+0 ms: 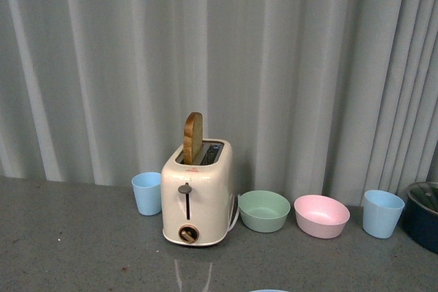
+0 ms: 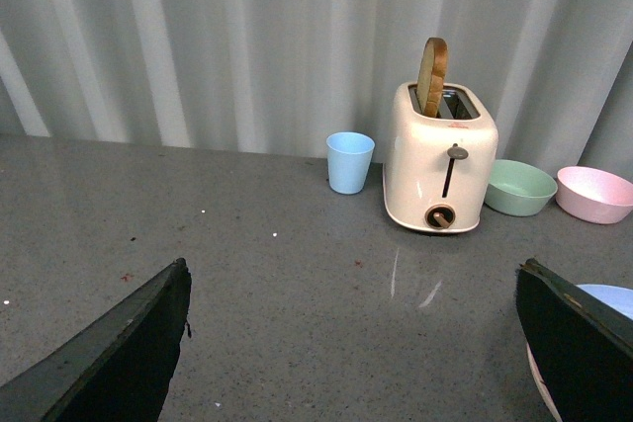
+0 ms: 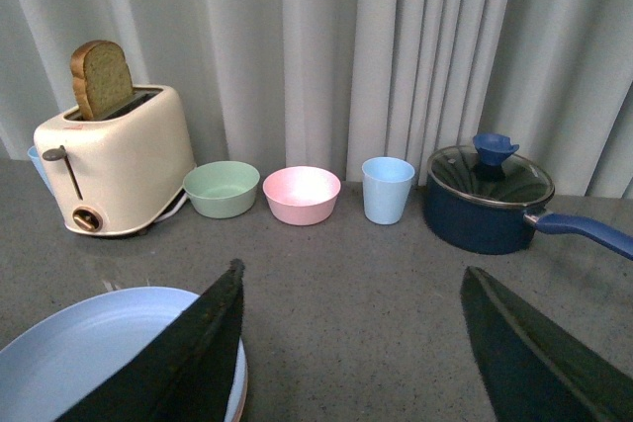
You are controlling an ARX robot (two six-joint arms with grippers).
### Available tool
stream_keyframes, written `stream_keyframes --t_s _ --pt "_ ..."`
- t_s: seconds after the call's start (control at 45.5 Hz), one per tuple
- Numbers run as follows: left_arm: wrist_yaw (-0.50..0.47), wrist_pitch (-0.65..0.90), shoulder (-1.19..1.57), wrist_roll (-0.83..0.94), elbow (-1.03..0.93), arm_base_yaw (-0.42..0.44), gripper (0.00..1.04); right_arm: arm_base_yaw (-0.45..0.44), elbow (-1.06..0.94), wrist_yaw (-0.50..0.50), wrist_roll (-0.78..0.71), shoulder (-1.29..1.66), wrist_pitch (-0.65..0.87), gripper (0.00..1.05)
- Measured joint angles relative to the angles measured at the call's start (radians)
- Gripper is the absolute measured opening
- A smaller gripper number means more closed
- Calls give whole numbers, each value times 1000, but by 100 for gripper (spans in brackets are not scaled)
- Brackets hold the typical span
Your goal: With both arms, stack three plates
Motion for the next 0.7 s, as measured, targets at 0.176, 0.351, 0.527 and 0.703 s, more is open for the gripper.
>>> stream_keyframes --t_s 0.176,0.351,0.527,0.703 --pt "0 0 0 0 0 0 98 0 0 0 1 0 0 99" --pt "0 0 0 0 0 0 98 0 0 0 0 0 0 97" --pt "0 0 0 0 0 0 98 0 0 0 0 0 0 97" --pt "0 0 0 0 0 0 98 0 0 0 0 0 0 97"
